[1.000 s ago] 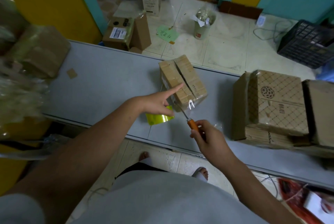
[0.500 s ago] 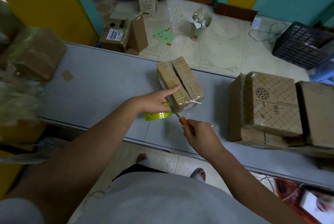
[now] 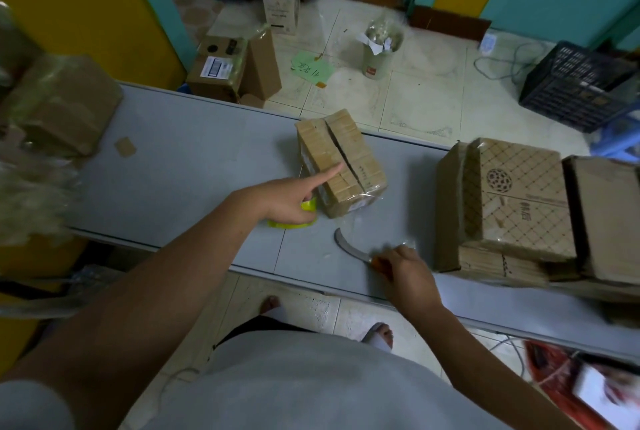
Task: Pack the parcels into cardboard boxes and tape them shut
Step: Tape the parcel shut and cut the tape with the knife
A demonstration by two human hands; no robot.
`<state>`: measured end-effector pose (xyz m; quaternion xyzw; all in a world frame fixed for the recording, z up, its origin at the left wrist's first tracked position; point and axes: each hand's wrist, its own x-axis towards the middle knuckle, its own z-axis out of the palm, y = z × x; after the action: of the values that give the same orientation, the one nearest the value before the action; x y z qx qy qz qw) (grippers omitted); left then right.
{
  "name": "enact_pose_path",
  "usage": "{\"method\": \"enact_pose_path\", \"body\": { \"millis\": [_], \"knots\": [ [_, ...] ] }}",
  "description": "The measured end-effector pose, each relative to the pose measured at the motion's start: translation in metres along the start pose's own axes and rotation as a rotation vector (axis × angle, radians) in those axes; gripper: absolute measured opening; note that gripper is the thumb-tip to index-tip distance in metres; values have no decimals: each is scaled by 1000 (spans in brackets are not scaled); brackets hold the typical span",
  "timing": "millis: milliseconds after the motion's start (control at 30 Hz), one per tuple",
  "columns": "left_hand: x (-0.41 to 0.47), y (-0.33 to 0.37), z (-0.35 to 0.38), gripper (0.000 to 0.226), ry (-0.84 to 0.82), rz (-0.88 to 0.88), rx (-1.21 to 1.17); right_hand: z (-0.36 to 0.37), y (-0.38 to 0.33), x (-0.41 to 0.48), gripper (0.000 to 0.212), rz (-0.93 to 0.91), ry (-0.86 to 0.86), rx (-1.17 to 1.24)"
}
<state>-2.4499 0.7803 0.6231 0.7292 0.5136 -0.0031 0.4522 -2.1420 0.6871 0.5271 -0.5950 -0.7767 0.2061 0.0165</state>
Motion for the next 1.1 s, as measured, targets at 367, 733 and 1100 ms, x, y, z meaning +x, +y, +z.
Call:
{"method": "enact_pose_path", "body": {
  "millis": [367,733,1100],
  "knots": [
    [-5,-13,10,112,151,22,318,-108,-27,95,37,-361,231,186],
    [-17,-62,23,132,515,-88,364,-103,-17,123,44,-457,78,168],
    [-6,11,45,38,818,211,202,-87,-15,125,36,-588,315,58]
  ]
}}
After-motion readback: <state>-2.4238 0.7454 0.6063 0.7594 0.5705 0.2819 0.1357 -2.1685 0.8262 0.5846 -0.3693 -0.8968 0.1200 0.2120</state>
